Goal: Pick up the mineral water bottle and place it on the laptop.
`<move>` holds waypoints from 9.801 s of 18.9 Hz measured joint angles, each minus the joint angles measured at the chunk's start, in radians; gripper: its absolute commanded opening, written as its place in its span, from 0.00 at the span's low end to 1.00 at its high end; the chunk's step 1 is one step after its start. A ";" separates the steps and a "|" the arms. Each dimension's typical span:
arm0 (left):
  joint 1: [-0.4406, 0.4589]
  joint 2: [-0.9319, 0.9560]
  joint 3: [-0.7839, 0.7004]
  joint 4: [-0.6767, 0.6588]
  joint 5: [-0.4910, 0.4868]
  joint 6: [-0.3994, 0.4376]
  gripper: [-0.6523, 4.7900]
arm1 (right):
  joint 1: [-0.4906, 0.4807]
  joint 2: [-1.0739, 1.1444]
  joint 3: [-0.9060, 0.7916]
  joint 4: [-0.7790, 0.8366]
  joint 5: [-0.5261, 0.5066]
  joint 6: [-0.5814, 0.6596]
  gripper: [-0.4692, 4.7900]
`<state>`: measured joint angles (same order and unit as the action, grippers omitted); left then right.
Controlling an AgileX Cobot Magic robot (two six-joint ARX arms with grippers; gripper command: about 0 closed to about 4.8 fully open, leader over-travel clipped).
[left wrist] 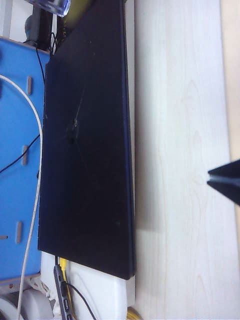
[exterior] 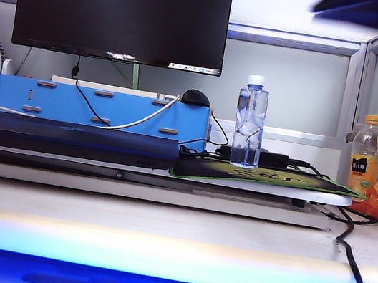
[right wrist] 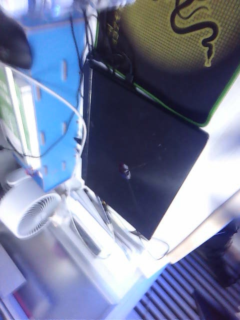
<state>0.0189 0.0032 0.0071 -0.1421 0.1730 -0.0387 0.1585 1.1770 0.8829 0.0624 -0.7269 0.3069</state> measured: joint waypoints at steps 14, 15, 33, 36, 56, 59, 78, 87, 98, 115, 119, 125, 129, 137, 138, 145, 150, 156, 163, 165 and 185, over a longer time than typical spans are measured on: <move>0.000 0.000 0.000 0.000 0.000 0.000 0.12 | 0.203 0.572 0.244 0.341 0.809 -0.424 1.00; 0.000 0.000 0.000 0.000 0.000 0.000 0.12 | 0.200 0.621 0.289 0.343 0.824 -0.402 1.00; 0.000 0.000 0.000 0.000 0.000 0.000 0.12 | 0.172 0.945 0.684 0.327 0.892 -0.374 1.00; 0.000 0.000 0.000 0.000 0.000 0.000 0.12 | 0.169 0.975 0.733 0.292 0.886 -0.373 1.00; 0.000 0.000 0.000 0.000 0.000 0.000 0.12 | 0.210 0.929 1.006 0.139 0.522 -0.368 0.09; 0.000 0.000 0.000 0.000 0.000 0.000 0.12 | 0.282 0.921 1.089 0.087 0.367 -0.333 0.09; 0.000 0.000 0.000 0.000 0.000 0.000 0.12 | 0.473 1.083 1.082 -0.142 0.365 -0.364 0.09; 0.000 0.000 0.000 0.000 0.000 0.000 0.12 | 0.478 1.080 1.086 -0.111 0.364 -0.397 1.00; 0.000 0.000 0.000 0.000 0.000 0.000 0.12 | 0.476 0.917 1.106 0.035 0.508 -0.428 0.62; 0.000 0.000 0.000 0.000 0.000 0.000 0.12 | 0.476 -0.013 1.147 -0.628 0.920 -0.627 0.09; 0.000 0.000 0.000 0.000 0.000 0.000 0.12 | 0.476 -0.170 1.149 -0.811 1.015 -0.652 0.09; 0.000 0.000 0.000 0.000 0.000 0.000 0.12 | 0.477 -0.338 1.023 -1.144 1.173 -0.649 0.09; 0.000 0.000 0.000 0.000 0.000 0.000 0.12 | 0.456 -0.561 0.499 -0.767 1.136 -0.653 0.09; 0.000 0.000 0.000 0.000 0.000 0.000 0.12 | 0.126 -0.871 -0.408 -0.104 0.885 -0.554 0.09; 0.000 0.000 0.000 0.000 0.000 0.000 0.12 | 0.091 -0.904 -0.462 -0.092 0.855 -0.507 0.09; 0.000 0.000 0.000 0.000 0.000 0.000 0.12 | -0.076 -1.140 -0.747 -0.105 0.753 -0.364 0.09; 0.000 0.000 0.000 0.000 0.000 0.000 0.12 | -0.128 -1.173 -0.842 -0.251 0.752 -0.341 0.09; 0.000 0.000 0.000 0.000 0.000 0.000 0.12 | -0.128 -1.168 -0.853 -0.292 0.750 -0.254 0.09; 0.000 0.000 0.000 0.000 0.000 0.000 0.12 | -0.128 -1.168 -0.853 -0.292 0.750 -0.251 0.09; 0.000 0.000 0.000 0.000 0.000 0.000 0.12 | -0.128 -1.168 -0.853 -0.292 0.751 -0.251 0.09; 0.000 0.000 0.000 0.000 0.000 0.000 0.12 | -0.128 -1.168 -0.853 -0.292 0.750 -0.251 0.09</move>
